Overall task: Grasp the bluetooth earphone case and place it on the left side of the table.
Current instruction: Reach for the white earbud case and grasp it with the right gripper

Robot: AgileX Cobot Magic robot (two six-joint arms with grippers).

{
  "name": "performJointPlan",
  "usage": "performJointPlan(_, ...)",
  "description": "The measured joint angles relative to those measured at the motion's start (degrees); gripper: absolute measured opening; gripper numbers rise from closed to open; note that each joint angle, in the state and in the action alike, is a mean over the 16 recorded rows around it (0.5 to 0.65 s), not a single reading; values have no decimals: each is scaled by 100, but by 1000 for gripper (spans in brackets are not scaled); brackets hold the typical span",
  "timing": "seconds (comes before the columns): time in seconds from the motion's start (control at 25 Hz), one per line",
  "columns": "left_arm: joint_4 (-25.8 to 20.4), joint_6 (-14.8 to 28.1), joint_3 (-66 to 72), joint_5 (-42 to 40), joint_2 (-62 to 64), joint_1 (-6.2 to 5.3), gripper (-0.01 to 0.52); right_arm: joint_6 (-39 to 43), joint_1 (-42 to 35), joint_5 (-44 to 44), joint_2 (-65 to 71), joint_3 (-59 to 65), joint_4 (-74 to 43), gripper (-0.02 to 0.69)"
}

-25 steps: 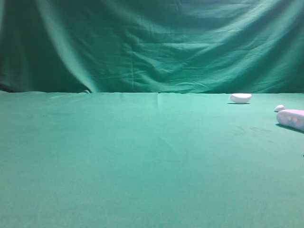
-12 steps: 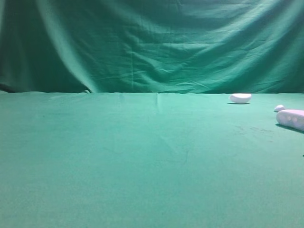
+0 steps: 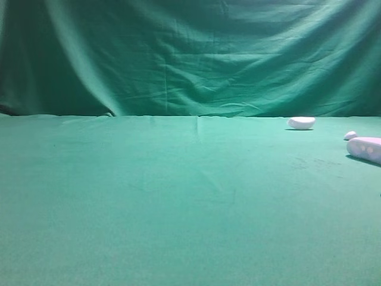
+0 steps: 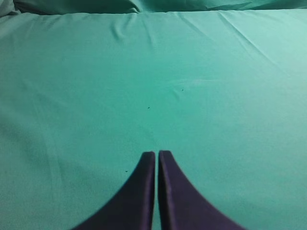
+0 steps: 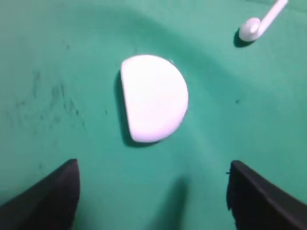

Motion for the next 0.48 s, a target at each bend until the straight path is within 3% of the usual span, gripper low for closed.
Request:
performJointPlan(0.24, 0, 0, 0, 0, 0, 0, 0, -84, 0, -209, 922, -470, 5, 525)
performJointPlan(0.48, 0, 0, 0, 0, 0, 0, 0, -119, 0, -272, 1455, -794, -18, 469)
